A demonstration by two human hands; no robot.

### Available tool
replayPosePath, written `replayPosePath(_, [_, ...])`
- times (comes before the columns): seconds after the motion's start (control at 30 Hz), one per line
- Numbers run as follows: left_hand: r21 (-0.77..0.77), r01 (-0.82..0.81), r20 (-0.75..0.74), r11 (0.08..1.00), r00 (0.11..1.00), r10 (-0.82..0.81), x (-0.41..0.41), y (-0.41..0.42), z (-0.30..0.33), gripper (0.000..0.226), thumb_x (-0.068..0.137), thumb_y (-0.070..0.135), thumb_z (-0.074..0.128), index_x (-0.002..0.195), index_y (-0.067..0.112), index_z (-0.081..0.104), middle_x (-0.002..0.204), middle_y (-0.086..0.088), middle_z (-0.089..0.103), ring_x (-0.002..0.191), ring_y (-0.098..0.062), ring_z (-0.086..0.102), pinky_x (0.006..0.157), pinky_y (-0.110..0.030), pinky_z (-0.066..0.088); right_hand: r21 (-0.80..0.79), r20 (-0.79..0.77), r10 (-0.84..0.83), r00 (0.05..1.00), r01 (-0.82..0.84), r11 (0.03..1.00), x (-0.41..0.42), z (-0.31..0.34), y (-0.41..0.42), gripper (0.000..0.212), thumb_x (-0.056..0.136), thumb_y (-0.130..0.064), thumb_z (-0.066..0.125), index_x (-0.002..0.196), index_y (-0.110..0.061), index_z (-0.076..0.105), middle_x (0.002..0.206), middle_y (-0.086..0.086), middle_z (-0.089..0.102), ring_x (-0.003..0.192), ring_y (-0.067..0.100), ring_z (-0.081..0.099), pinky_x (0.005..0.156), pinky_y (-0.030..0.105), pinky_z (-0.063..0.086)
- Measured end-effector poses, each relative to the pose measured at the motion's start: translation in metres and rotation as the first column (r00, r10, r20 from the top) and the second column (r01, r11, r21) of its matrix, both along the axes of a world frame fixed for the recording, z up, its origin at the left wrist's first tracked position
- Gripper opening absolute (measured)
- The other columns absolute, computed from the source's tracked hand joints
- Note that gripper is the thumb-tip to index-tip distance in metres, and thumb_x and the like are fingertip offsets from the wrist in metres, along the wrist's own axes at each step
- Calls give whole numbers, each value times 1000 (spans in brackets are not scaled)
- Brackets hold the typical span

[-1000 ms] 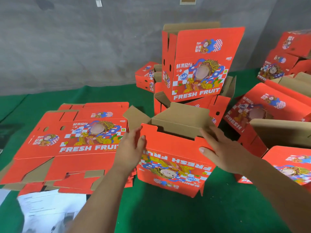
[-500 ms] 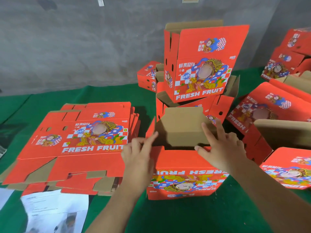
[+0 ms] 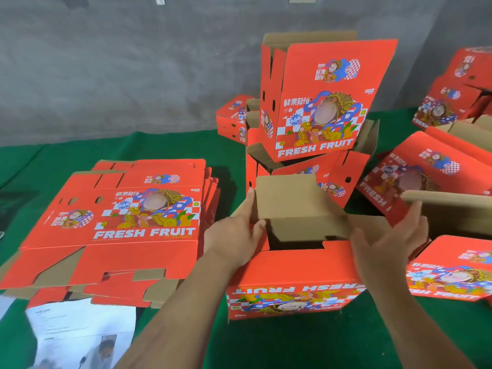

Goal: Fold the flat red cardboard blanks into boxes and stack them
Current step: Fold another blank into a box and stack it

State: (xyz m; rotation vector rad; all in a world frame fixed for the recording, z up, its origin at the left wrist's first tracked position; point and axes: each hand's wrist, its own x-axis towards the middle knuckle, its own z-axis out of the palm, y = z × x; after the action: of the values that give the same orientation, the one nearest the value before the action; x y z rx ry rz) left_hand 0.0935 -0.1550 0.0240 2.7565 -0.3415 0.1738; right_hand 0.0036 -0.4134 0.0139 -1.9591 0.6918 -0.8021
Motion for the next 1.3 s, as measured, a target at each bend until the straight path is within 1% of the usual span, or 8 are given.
replayPosePath(0.4, [3, -126, 45, 992, 991, 126, 11, -5, -5, 84, 95, 56, 44, 162, 43, -6, 89, -6, 72, 81, -35, 69, 63, -36, 39, 90, -51, 269, 962, -264, 960, 0, 1, 1, 80, 105, -6, 43, 162, -42, 1, 157, 0, 40, 113, 7, 63, 88, 41, 57])
replayPosePath(0.5, [6, -113, 38, 994, 993, 113, 13, -4, -6, 83, 96, 54, 43, 162, 43, -5, 91, -7, 73, 83, -35, 69, 65, -36, 40, -33, -138, 371, 918, -379, 925, -1, 0, 2, 69, 103, -8, 44, 153, -53, 26, 105, 2, 68, 66, 4, 65, 59, 23, 50])
replayPosePath(0.57, [-26, -109, 16, 994, 994, 109, 15, -2, -5, 77, 98, 49, 42, 162, 46, 0, 93, -8, 74, 85, -37, 69, 66, -37, 41, -115, -185, 422, 887, -446, 887, -1, -1, 5, 53, 101, -24, 53, 148, -48, 43, 126, -5, 62, 99, 0, 63, 83, 17, 44])
replayPosePath(0.8, [-627, -69, -17, 776, 997, 75, 4, 6, -7, 55, 97, 57, 21, 104, 34, 71, 89, 6, 70, 96, -26, 65, 84, -42, 51, 39, -163, 410, 897, -410, 911, 5, 8, -3, 65, 84, -82, 32, 92, -30, 70, 107, -16, 52, 90, -8, 58, 72, 12, 39])
replayPosePath(0.9, [-437, -69, 49, 897, 994, 100, 3, 8, -11, 72, 85, 89, 33, 81, 28, 70, 95, 7, 51, 102, -22, 47, 91, -36, 36, 45, -236, 346, 908, -346, 937, 25, 18, -13, 72, 79, -88, 34, 87, -20, 55, 91, 1, 53, 84, 17, 56, 74, 36, 37])
replayPosePath(1.07, [-68, -47, -148, 997, 988, 36, -4, 6, -8, 91, 62, 94, 62, 140, 50, 42, 132, 6, 30, 128, -26, 27, 111, -49, 26, -88, -625, 430, 652, -606, 790, 29, 18, -5, 101, 60, -77, 78, 144, -53, 28, 132, -4, 27, 121, 26, 48, 105, 46, 42])
replayPosePath(1.17, [312, -159, -102, 937, 975, 200, -16, -15, -2, 89, 70, 93, 55, 140, 38, 43, 145, 0, 33, 137, -31, 28, 114, -59, 25, -286, -744, 184, 643, -555, 781, 30, 11, 6, 105, 58, -84, 74, 141, -46, 23, 130, -1, 25, 114, 38, 59, 85, 48, 49])
replayPosePath(1.3, [-22, -12, -128, 1000, 992, 9, -25, -14, -11, 81, 83, 84, 51, 142, 29, 44, 137, 0, 46, 130, -28, 41, 106, -45, 43, -202, -704, 235, 670, -506, 839, 27, 3, 2, 94, 65, -96, 50, 141, -45, 30, 129, -2, 32, 116, 37, 59, 91, 48, 45])
